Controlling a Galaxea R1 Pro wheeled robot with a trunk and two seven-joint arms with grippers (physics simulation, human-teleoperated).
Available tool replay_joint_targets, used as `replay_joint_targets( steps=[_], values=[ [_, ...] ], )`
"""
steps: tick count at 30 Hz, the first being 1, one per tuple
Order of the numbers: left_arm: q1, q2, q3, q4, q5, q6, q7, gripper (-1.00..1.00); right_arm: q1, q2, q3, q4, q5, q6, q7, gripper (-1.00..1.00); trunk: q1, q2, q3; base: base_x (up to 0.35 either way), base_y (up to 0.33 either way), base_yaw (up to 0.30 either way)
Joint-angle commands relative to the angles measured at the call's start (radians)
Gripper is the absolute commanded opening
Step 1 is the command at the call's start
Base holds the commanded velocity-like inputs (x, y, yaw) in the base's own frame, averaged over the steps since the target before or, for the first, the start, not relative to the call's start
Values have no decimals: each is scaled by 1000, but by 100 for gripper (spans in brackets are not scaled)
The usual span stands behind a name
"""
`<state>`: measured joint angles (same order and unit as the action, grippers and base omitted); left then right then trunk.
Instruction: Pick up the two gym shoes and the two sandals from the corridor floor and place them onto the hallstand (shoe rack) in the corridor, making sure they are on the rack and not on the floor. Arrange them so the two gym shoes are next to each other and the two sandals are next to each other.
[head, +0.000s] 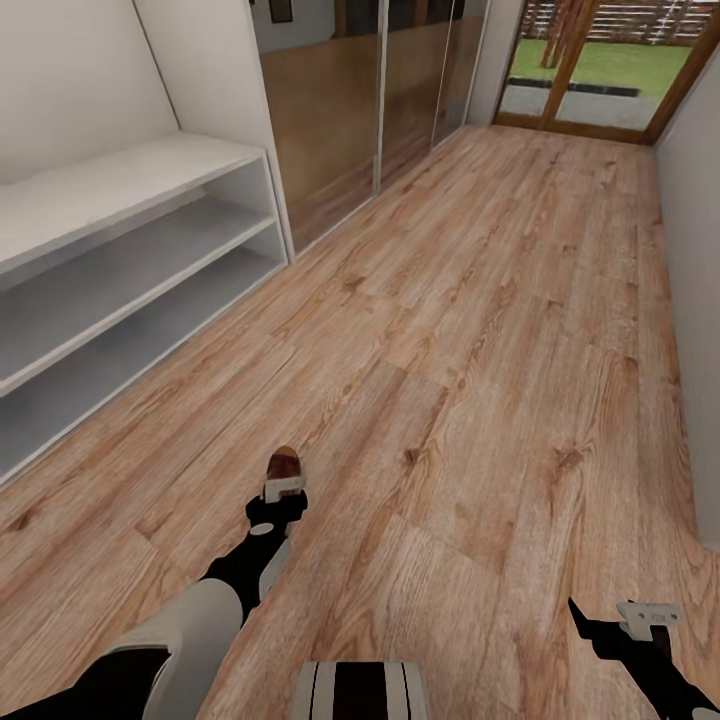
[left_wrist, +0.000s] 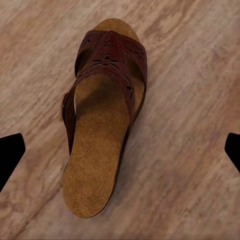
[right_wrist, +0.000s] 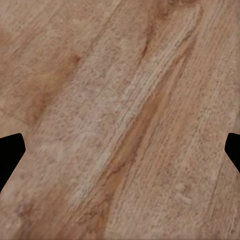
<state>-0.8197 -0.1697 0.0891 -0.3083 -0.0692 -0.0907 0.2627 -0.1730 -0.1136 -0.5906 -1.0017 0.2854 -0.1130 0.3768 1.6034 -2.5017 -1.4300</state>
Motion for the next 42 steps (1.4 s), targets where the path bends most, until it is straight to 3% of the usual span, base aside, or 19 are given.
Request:
replay_joint_targets(
  steps=[1,8,24,42],
  values=[
    [0,1,0,0,0,-1,0,100,0,0,0,0,0,0,0,100,0,0,-1,0,0,0],
    [2,4,-6,-7,-1,-4,-1,100,0,0,0,0,0,1,-1,100,0,0,-11,0,0,0],
    [-40,20,-72,-9,-3,2,-12,100,-1,1,1,0,1,1,-2,100,0,0,-27,0,0,0],
    [-42,24,-79,-9,-3,2,-12,100,1,3,0,-1,1,-1,-1,100,0,0,-39,0,0,0]
  ],
)
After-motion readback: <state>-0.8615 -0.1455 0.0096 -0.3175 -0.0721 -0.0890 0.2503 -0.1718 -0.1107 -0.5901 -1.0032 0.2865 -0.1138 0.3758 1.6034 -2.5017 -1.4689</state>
